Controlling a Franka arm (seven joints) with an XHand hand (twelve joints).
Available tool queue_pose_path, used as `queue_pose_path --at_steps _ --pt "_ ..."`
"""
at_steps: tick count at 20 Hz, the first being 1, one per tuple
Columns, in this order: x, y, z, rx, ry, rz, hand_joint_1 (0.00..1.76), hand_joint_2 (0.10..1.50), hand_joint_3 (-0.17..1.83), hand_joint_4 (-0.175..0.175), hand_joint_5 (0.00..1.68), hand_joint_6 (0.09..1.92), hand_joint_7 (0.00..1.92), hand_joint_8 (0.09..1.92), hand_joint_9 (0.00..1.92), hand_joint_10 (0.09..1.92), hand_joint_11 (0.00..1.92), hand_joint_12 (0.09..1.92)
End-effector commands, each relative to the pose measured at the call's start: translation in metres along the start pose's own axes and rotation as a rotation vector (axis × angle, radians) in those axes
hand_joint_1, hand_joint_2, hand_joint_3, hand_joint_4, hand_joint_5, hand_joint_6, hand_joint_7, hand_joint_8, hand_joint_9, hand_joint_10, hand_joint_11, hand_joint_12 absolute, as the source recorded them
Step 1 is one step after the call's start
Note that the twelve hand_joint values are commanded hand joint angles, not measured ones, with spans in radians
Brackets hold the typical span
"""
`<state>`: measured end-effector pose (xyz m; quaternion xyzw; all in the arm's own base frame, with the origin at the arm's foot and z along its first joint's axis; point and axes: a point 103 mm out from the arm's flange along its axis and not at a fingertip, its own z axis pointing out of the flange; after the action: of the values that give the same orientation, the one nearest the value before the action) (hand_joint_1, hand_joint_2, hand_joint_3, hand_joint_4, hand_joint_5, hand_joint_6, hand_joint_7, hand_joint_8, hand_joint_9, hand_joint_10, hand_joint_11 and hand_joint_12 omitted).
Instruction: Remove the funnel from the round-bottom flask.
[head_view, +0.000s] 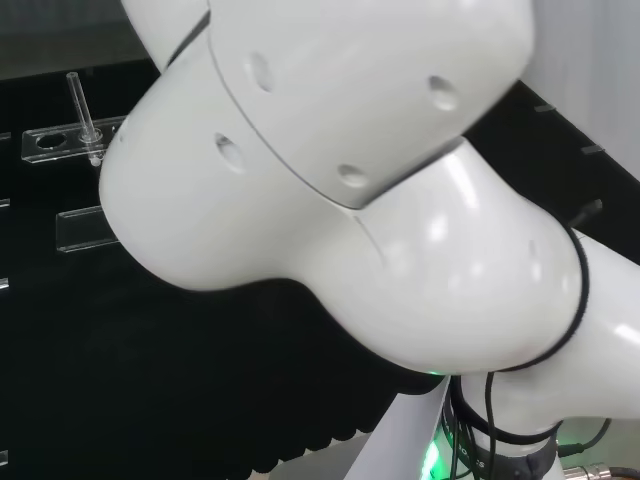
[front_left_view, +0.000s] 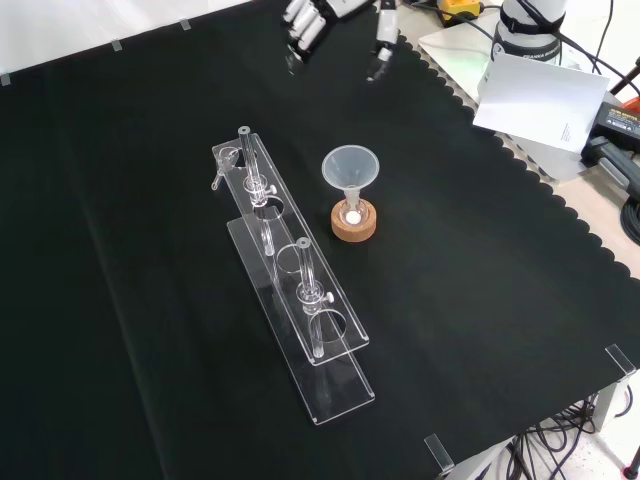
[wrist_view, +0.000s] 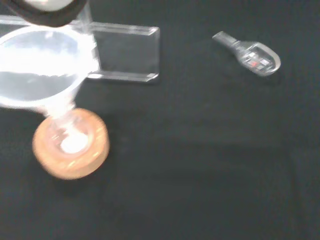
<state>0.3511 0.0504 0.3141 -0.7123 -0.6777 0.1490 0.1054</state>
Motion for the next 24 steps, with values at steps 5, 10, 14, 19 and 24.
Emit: queue_pose_path --at_steps 5,10,14,19,24 --pt "0.027 -0.015 0.023 0.061 -0.001 -0.091 0.61 0.69 0.36 -0.065 0.33 0.09 0.14 0.72 0.39 0.68 0.3 1.45" --pt "0.045 -0.013 0.035 0.059 -0.048 -0.134 0.61 0.68 0.34 -0.071 0.29 0.09 0.1 0.73 0.34 0.71 0.3 1.47" --pt "0.063 -0.009 0.039 0.083 -0.079 -0.167 0.62 0.68 0.33 -0.074 0.27 0.09 0.08 0.73 0.32 0.72 0.31 1.48" --pt "0.071 0.0 0.043 0.088 -0.109 -0.188 0.64 0.67 0.32 -0.075 0.26 0.09 0.07 0.73 0.31 0.73 0.33 1.49" --pt "0.069 0.015 0.044 0.068 -0.146 -0.197 0.67 0.67 0.32 -0.075 0.25 0.09 0.06 0.73 0.3 0.73 0.33 1.49"
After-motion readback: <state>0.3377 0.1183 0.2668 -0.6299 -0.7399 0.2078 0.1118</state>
